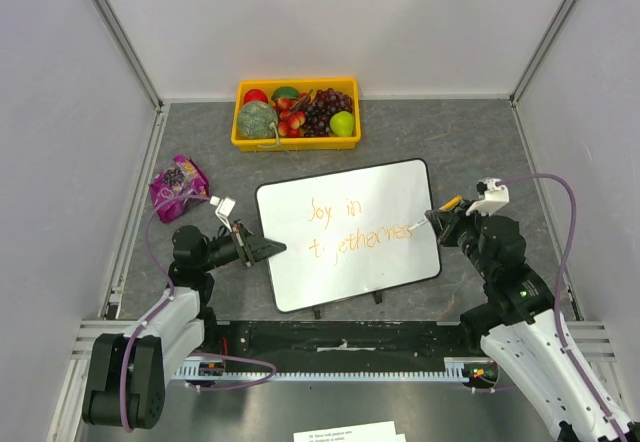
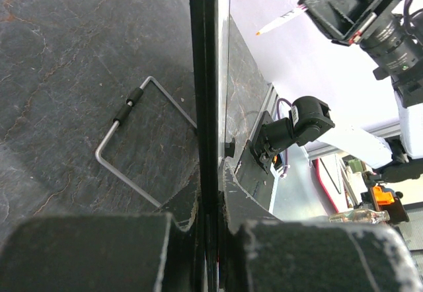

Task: Write a sentence on the whiteboard
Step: Write a sentence on the whiteboard, then put down the whiteboard marker without the cap at the corner of the board.

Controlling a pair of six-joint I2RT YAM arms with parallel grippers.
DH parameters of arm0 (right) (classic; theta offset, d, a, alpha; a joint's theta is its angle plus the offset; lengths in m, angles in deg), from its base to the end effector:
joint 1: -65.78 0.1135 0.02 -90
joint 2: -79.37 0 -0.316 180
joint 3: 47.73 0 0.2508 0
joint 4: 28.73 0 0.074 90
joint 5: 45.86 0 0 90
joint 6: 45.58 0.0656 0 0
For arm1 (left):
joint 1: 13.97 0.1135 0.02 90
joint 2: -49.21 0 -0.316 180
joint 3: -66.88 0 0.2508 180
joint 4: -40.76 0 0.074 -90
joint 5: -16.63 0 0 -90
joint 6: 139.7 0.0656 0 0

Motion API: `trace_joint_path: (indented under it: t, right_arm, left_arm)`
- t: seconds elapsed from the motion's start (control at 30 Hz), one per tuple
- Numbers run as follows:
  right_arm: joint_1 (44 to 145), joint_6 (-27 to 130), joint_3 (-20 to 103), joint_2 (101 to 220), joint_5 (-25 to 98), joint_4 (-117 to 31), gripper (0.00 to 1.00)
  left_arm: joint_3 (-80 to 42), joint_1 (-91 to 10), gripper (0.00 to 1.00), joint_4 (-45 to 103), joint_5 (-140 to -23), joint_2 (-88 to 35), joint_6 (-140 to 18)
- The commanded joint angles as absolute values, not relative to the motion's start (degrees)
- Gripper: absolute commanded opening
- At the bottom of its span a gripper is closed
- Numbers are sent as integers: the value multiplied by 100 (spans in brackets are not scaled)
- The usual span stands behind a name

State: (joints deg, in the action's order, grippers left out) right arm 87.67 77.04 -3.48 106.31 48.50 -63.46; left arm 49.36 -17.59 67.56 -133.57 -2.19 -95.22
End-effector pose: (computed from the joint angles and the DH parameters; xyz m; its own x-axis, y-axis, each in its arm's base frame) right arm 0.1046 0.0367 0.2896 -0.3981 0.4193 -0.8159 -0.1067 0.8622 0.4952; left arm 0.1330 -0.0655 0.2075 -0.7218 -0.3096 -0.6190 0.5364 0.3150 -0.7830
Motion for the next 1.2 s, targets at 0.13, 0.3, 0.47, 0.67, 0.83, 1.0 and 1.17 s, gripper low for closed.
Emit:
trace_joint_path:
  t: [0.13,0.3,0.47,0.67,0.83,1.0,1.17]
  right_arm:
    - [8767,7633,56,10504,4862,-6516,0]
    - [8767,7615,47,10460,4818,-6534,0]
    - [8767,7624,91,10460,4757,-6560,0]
    - [8767,7606,126,10381,4713,-6648,0]
    - [8767,7623,179,10345,4634,-6736,0]
    - [8758,7720,197,10345,4432,-6850,0]
    - [8767,7913,135,10310,3985,-6938,0]
  left_arm:
    - [4926,-1757,2,6331,-13331,-45,-8749]
    - [4873,-1766,15,5874,-13120,227,-8582]
    - [4829,-1749,36,5470,-12918,543,-8442]
    - [4855,-1749,65,4881,-12356,1316,-8319]
    - [4847,-1749,78,4397,-11864,2142,-8432]
    - [4558,-1757,88,3870,-11381,2723,-8670]
    - [4171,-1757,91,3580,-11073,2768,-8916]
